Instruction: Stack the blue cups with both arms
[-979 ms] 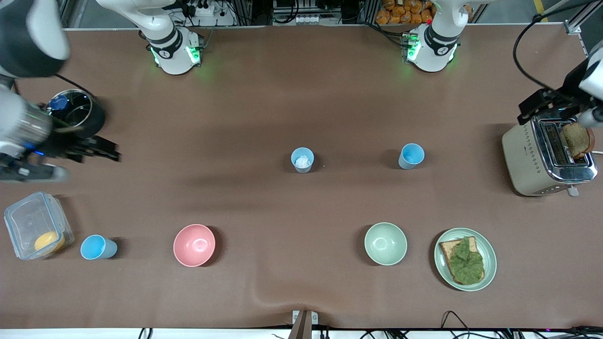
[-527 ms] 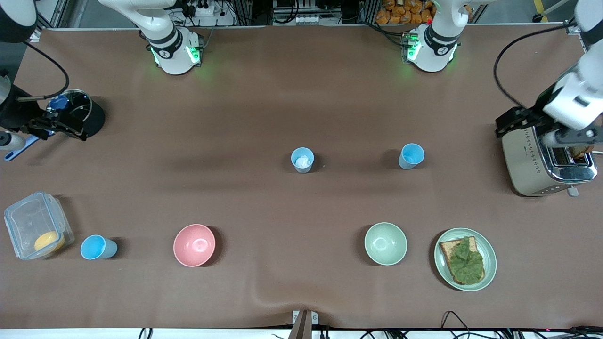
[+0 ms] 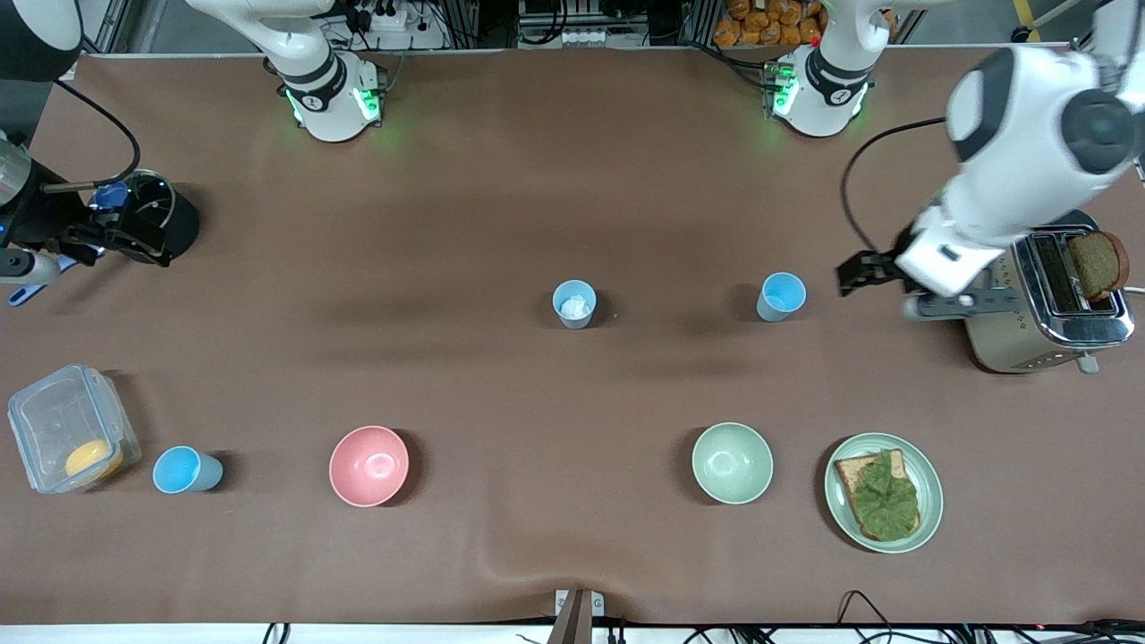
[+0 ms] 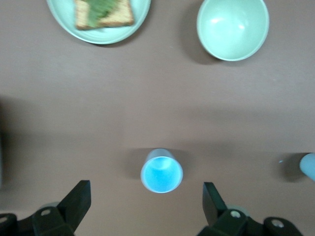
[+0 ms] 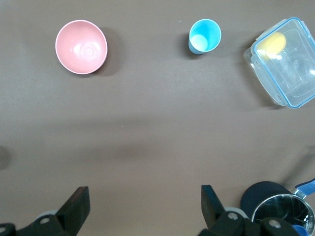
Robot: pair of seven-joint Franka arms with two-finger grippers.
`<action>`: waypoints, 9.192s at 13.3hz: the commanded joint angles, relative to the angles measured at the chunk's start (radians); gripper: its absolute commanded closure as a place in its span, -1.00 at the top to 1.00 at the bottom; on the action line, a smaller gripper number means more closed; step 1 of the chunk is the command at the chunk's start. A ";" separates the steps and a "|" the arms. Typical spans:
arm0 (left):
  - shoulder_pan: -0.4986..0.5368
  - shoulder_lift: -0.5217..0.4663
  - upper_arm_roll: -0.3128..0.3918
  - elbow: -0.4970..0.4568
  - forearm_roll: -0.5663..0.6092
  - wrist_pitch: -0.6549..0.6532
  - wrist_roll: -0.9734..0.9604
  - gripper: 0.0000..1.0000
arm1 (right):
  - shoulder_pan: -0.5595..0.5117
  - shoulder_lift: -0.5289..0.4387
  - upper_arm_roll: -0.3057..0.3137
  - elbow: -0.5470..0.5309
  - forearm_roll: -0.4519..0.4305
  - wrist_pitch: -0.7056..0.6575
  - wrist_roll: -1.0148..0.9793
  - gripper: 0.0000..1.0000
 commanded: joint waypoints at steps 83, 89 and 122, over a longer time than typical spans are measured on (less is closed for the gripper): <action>-0.834 0.629 0.246 0.581 -0.158 0.073 -0.618 -1.00 | -0.011 -0.005 0.005 -0.002 -0.006 -0.015 0.008 1.00; -0.835 0.631 0.246 0.581 -0.158 0.075 -0.617 -1.00 | -0.011 -0.005 0.005 -0.002 -0.006 -0.015 0.008 1.00; -0.076 -0.199 0.180 0.165 0.101 -0.388 0.153 1.00 | -0.011 -0.006 0.005 -0.002 -0.003 -0.019 0.009 1.00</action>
